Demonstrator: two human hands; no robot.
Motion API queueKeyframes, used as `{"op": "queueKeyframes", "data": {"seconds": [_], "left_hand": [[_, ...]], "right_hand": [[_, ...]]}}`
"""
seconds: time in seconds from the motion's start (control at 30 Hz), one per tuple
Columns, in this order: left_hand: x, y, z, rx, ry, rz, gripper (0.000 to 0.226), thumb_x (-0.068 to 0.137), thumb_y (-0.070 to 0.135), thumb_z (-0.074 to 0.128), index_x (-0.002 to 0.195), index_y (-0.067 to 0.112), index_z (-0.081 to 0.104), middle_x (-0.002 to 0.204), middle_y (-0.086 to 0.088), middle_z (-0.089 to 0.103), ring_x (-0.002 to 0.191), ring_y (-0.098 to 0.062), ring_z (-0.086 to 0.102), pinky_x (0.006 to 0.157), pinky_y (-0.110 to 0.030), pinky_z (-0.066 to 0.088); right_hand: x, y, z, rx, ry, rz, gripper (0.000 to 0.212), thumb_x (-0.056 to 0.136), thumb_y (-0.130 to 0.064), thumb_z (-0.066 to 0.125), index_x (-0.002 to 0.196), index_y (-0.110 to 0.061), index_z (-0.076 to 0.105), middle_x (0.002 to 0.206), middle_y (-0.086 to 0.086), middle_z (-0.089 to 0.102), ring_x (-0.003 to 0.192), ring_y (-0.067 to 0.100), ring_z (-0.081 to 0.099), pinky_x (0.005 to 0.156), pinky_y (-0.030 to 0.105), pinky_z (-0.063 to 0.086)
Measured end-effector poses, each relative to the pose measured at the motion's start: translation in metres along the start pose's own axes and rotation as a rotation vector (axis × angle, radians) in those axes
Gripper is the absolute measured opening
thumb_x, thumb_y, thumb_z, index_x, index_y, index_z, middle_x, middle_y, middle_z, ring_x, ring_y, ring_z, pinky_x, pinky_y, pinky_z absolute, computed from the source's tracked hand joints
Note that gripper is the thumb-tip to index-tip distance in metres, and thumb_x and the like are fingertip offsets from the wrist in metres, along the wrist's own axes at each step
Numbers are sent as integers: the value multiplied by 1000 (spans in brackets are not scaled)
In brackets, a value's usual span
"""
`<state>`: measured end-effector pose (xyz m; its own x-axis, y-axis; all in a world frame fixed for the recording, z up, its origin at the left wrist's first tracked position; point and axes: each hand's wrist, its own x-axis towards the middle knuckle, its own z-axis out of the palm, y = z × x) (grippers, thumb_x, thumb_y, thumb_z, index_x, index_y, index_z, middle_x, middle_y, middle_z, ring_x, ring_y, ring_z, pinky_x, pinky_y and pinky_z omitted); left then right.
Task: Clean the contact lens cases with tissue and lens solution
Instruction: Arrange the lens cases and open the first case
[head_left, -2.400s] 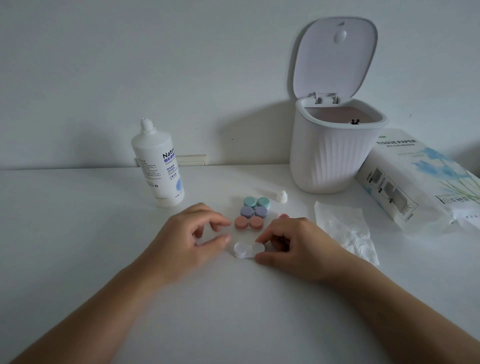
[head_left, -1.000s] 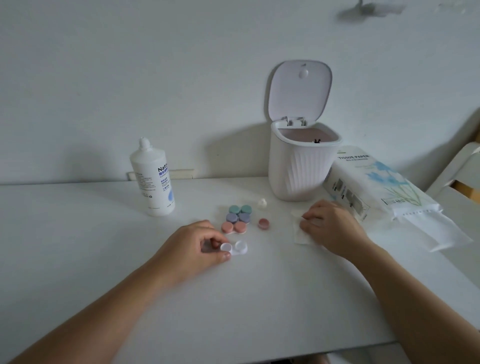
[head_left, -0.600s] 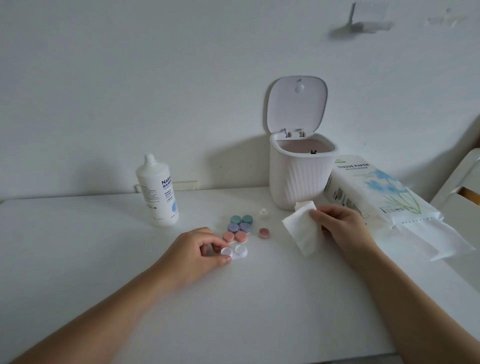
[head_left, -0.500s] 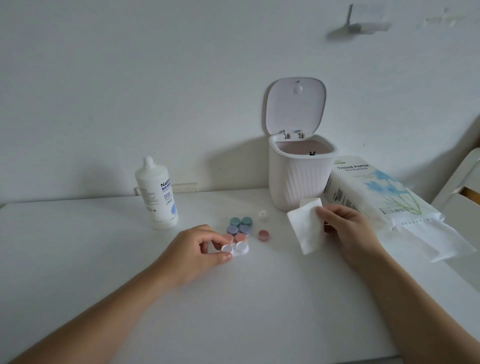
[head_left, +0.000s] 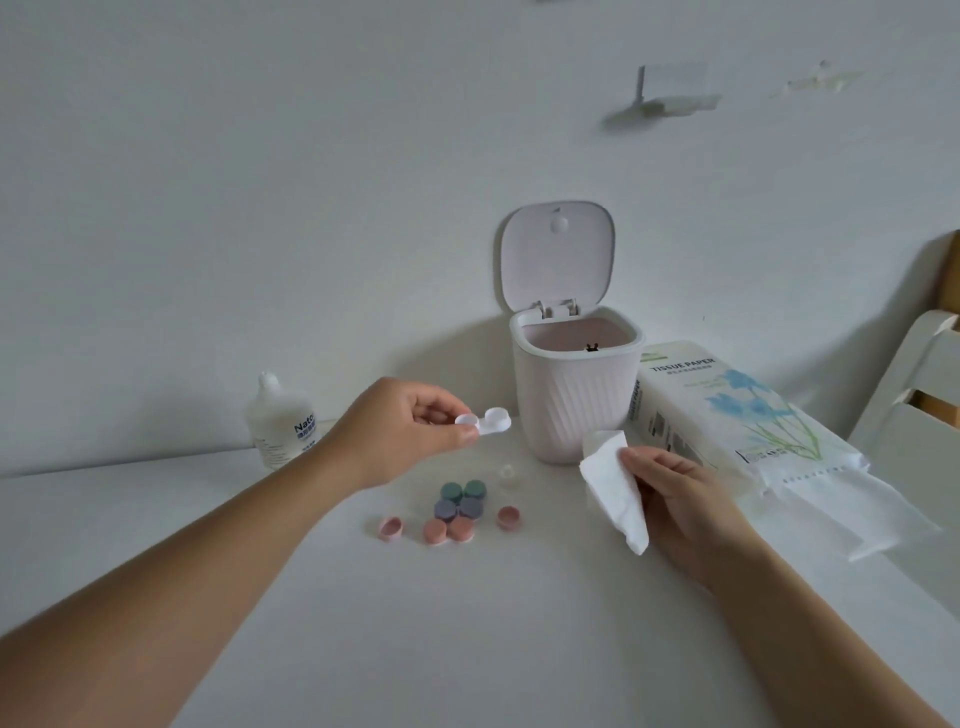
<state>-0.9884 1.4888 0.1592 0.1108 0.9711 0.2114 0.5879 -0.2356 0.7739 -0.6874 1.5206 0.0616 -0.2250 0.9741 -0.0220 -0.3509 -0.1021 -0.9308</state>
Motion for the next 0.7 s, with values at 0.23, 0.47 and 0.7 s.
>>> {"op": "queueKeyframes", "data": {"seconds": [0.23, 0.47, 0.7], "left_hand": [[63, 42, -7, 10, 83, -20, 13, 79, 36, 83, 85, 25, 80, 85, -2, 79, 60, -9, 59, 68, -27, 48], [124, 72, 4, 258, 58, 45, 10, 76, 32, 81, 82, 26, 78, 61, 15, 66, 59, -7, 59, 59, -22, 45], [161, 89, 15, 665, -213, 190, 24, 88, 30, 73, 111, 25, 75, 91, 8, 67, 79, -8, 60, 68, -20, 43]], "right_hand": [[2, 1, 1, 43, -24, 13, 19, 81, -23, 68, 77, -7, 75, 72, 13, 69, 57, 19, 63, 48, 28, 49], [4, 3, 0, 25, -20, 23, 21, 78, -26, 72, 79, -6, 72, 76, 16, 67, 62, 22, 61, 56, 31, 46], [4, 4, -1, 7, -28, 28, 24, 76, -30, 76, 76, -7, 69, 79, 16, 63, 67, 24, 58, 64, 35, 42]]}}
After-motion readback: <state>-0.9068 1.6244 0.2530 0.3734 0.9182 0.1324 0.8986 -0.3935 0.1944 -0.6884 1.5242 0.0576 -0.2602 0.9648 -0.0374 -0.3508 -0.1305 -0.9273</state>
